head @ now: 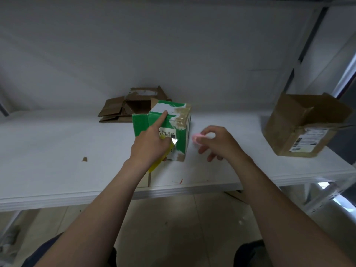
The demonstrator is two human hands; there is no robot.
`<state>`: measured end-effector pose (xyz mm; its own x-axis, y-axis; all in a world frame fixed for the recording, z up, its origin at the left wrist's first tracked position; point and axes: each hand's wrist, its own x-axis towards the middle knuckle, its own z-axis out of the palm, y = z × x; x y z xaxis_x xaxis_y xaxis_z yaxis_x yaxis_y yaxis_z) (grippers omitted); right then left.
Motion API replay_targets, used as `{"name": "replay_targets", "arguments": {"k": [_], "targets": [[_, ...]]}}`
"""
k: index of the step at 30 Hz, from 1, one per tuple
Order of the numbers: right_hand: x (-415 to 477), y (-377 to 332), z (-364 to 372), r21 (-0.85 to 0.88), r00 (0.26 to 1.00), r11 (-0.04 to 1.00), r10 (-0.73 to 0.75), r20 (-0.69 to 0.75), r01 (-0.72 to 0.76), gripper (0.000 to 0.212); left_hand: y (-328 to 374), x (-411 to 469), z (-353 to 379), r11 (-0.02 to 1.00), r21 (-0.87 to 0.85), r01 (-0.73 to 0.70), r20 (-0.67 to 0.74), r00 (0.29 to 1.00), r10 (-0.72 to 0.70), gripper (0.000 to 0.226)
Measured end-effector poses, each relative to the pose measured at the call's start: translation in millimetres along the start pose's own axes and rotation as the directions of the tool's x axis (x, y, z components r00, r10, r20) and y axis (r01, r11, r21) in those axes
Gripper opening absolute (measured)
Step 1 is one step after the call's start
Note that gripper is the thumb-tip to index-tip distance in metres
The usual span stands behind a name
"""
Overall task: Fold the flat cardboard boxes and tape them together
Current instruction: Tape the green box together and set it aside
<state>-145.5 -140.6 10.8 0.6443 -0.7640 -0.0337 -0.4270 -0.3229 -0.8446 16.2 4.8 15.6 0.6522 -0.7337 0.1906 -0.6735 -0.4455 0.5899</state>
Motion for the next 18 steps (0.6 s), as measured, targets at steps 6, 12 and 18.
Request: {"name": "replay_targets", "arguments": {"k": [6,12,18], "targets": [[-7.8,-32.1,-0.1,0.424,0.992,0.900,-0.063,-0.111,0.104,0.026,-2.6,-1.2,0.7,0.999,-0.047,-0.025,0.004,1.000,0.025,0.082],[-2.4,-33.5,3.6,0.578,0.991,0.815,0.037,-0.127,0.043,0.025,-2.8,-2.2,2.1,0.996,-0.087,-0.032,0.003,0.999,0.033,0.081],[2.0,-29.0,5.2,0.551,0.998,0.834,0.034,-0.045,-0.004,0.020,-5.2,-4.2,0.0,0.993,-0.113,-0.043,0.003,0.999,0.044,0.080]]}}
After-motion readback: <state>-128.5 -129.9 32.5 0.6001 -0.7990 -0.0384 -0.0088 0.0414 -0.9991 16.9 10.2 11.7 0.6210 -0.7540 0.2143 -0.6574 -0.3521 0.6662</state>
